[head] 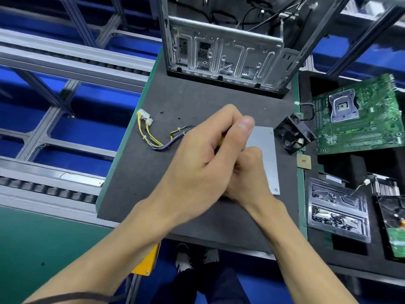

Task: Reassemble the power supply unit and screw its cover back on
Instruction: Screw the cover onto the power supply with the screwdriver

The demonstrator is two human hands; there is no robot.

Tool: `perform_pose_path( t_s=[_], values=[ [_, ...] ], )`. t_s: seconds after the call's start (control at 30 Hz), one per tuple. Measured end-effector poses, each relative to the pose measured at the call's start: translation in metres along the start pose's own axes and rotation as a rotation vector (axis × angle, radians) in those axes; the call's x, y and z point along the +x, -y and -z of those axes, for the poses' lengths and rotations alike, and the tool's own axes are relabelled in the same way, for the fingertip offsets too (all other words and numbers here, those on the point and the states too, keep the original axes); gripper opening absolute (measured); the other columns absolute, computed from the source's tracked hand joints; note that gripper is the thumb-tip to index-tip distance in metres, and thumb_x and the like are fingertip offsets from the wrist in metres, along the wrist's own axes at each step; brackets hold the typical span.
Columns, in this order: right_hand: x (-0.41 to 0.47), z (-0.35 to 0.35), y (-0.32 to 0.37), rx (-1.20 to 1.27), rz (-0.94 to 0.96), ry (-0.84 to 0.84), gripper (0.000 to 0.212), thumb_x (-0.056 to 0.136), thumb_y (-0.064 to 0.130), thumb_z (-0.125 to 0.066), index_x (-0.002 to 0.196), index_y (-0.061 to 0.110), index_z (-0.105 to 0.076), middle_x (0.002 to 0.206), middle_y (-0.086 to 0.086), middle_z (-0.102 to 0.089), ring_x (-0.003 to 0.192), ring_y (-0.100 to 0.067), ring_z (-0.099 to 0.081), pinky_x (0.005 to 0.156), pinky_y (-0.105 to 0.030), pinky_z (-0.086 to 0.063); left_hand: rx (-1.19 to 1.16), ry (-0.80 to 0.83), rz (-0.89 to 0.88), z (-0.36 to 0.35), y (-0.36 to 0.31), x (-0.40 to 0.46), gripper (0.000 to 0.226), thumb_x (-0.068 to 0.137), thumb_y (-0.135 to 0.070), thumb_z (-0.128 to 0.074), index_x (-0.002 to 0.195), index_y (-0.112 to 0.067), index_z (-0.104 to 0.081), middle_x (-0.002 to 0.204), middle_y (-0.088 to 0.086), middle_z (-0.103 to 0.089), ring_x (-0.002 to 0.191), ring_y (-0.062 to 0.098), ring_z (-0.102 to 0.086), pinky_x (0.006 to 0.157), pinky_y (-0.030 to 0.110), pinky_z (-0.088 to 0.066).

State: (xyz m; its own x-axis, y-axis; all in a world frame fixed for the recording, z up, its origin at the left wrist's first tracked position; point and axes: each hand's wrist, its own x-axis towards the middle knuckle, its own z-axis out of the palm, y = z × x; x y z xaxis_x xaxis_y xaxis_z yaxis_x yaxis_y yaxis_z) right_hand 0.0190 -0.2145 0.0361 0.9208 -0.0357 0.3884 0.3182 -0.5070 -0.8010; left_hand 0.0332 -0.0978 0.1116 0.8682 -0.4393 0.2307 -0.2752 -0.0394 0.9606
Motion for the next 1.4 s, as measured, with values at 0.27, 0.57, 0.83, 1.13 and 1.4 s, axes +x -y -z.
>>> perform_pose_path(
  t_s=[0.27, 0.57, 0.83, 1.13, 1.4],
  values=[
    [0.0, 0.028, -0.008, 0.217, -0.14, 0.406, 0.026, 0.089, 0.019, -0.069, 0.083, 0.043, -0.063, 0.07, -0.001, -0.06, 0.062, -0.012, -0.053, 0.054, -0.035, -0.047, -0.243, 0.033, -0.028, 0.009, 0.003, 0.013, 0.047, 0.099, -0.025, -0.041, 0.055, -0.019, -0.026, 0.048, 0.002, -0.024, 0.046, 0.025, -0.021, 0.05, 0.034, -0.022],
    [-0.007, 0.026, -0.022, 0.16, -0.212, 0.391, 0.04, 0.089, 0.016, -0.078, 0.074, 0.052, -0.07, 0.068, 0.024, -0.066, 0.057, 0.0, -0.06, 0.06, -0.009, -0.041, -0.205, 0.166, 0.066, 0.005, 0.006, 0.015, 0.042, 0.103, -0.018, -0.043, 0.063, -0.006, -0.044, 0.052, 0.004, -0.036, 0.042, 0.02, -0.032, 0.045, 0.029, -0.026],
    [-0.009, 0.019, -0.029, 0.169, -0.263, 0.329, 0.024, 0.088, 0.021, -0.081, 0.075, 0.019, -0.061, 0.061, 0.012, -0.062, 0.047, -0.011, -0.058, 0.051, -0.02, -0.045, -0.115, 0.123, 0.089, 0.009, 0.015, 0.011, 0.009, 0.091, -0.017, -0.066, 0.086, -0.012, -0.061, 0.078, 0.013, -0.059, 0.062, 0.022, -0.058, 0.06, 0.035, -0.049],
    [-0.002, 0.024, -0.025, 0.239, -0.29, 0.34, 0.036, 0.087, 0.012, -0.08, 0.072, 0.042, -0.066, 0.066, 0.003, -0.064, 0.055, -0.026, -0.06, 0.058, -0.038, -0.051, 0.04, 0.218, -0.022, 0.021, 0.01, 0.009, 0.043, 0.085, -0.009, -0.076, 0.126, -0.015, -0.066, 0.091, 0.023, -0.049, 0.083, 0.031, -0.056, 0.077, 0.024, -0.05],
    [-0.007, 0.023, -0.028, 0.296, -0.334, 0.353, 0.019, 0.087, 0.013, -0.081, 0.073, 0.022, -0.073, 0.06, 0.008, -0.062, 0.046, -0.004, -0.053, 0.047, -0.016, -0.044, -0.025, 0.201, -0.009, 0.029, 0.015, 0.002, 0.037, 0.094, 0.002, -0.067, 0.128, -0.004, -0.055, 0.1, 0.008, -0.078, 0.096, 0.02, -0.074, 0.083, 0.023, -0.054]
  ],
)
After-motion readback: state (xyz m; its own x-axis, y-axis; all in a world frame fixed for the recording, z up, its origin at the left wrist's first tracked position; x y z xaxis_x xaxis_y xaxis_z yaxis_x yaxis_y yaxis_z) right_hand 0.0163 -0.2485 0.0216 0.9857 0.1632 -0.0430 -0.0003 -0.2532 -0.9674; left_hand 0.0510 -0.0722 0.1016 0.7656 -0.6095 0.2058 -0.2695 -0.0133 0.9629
